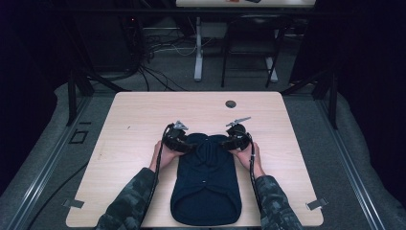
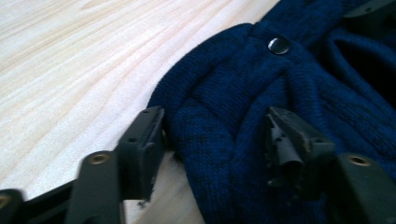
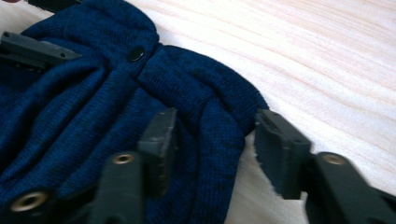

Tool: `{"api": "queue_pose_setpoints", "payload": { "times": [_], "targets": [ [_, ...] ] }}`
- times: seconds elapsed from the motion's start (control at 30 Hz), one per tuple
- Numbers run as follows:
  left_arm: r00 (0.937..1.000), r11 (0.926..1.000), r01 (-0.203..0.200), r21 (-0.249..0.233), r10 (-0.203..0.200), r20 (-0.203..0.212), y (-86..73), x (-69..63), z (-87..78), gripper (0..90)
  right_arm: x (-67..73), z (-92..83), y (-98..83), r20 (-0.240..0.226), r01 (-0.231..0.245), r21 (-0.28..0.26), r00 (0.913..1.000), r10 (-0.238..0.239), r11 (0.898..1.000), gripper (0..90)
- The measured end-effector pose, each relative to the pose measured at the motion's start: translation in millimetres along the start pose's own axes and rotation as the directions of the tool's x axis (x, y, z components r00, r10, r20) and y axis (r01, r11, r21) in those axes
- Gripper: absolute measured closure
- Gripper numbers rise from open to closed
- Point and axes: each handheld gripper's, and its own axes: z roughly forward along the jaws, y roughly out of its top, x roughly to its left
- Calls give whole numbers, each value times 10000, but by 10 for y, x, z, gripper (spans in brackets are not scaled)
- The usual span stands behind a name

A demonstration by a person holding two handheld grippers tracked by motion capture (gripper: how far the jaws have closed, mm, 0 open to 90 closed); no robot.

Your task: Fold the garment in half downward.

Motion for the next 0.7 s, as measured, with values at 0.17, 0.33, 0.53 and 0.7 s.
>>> {"api": "queue_pose_setpoints", "payload": {
  "times": [0.17,0.33,0.53,0.7],
  "targets": [
    [9999,10000,-30,16,30,105,-5,-16,-15,502,53,15,3,-20,242,6,9997,-242,9997,663],
    [9996,9999,-149,51,148,238,1,-48,-29,645,96,-23,-3,164,623,-145,9979,-621,9980,768],
    [9994,9994,-299,-198,303,193,25,-87,-92,678,109,-104,-26,236,760,-559,9969,-747,9955,780],
    [9988,9980,-396,-497,410,266,69,-114,-205,675,150,-235,-21,287,989,-1003,9949,-964,9900,780]
  ]
}}
